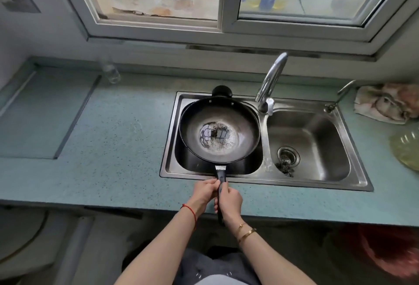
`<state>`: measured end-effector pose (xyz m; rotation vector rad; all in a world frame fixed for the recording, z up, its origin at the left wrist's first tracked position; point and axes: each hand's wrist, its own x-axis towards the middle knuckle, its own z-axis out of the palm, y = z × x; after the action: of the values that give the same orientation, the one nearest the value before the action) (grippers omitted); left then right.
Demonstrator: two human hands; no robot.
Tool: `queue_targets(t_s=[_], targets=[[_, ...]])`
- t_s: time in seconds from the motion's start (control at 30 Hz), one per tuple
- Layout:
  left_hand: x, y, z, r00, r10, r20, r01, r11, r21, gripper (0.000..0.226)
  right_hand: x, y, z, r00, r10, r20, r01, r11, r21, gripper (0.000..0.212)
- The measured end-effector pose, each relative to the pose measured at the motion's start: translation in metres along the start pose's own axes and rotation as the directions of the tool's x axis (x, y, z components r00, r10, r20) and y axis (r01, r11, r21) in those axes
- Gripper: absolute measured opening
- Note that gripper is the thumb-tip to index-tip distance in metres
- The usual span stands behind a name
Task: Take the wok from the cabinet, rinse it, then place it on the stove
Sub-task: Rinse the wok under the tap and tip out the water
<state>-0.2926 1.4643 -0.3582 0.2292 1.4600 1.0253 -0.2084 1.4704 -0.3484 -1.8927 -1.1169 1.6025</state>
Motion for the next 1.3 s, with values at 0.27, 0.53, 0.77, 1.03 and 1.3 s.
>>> queue_targets(t_s=[0.27,0.53,0.77,1.03,1.3], targets=[[-0.001,-0.001,0.005,1.0,-0.007,-0.028,0.008,0.999,0.043,0.024,0.009,0.004,-0.006,0.994,0.067,0.082,-0.071,0.997,0.042,0.048],[0.003,-0.01,0.0,0.999,0.004,-0.04,0.003,0.984,0.178,0.028,0.018,0.013,-0.005,0.975,0.126,0.181,-0.129,0.992,0.002,0.049],[0.009,-0.019,-0.001,0.996,-0.043,-0.082,0.048,0.996,0.07,0.019,0.024,0.019,-0.005,0.982,0.079,0.173,-0.051,0.986,-0.16,0.05],[0.012,-0.012,-0.01,0.979,-0.129,-0.158,0.116,0.989,-0.086,0.023,0.024,0.012,-0.009,0.977,0.034,0.209,0.066,0.888,-0.455,0.049],[0.015,-0.006,-0.016,0.974,-0.201,-0.1,0.186,0.972,-0.144,0.009,0.03,-0.002,-0.024,0.975,0.016,0.22,0.129,0.766,-0.63,0.051]])
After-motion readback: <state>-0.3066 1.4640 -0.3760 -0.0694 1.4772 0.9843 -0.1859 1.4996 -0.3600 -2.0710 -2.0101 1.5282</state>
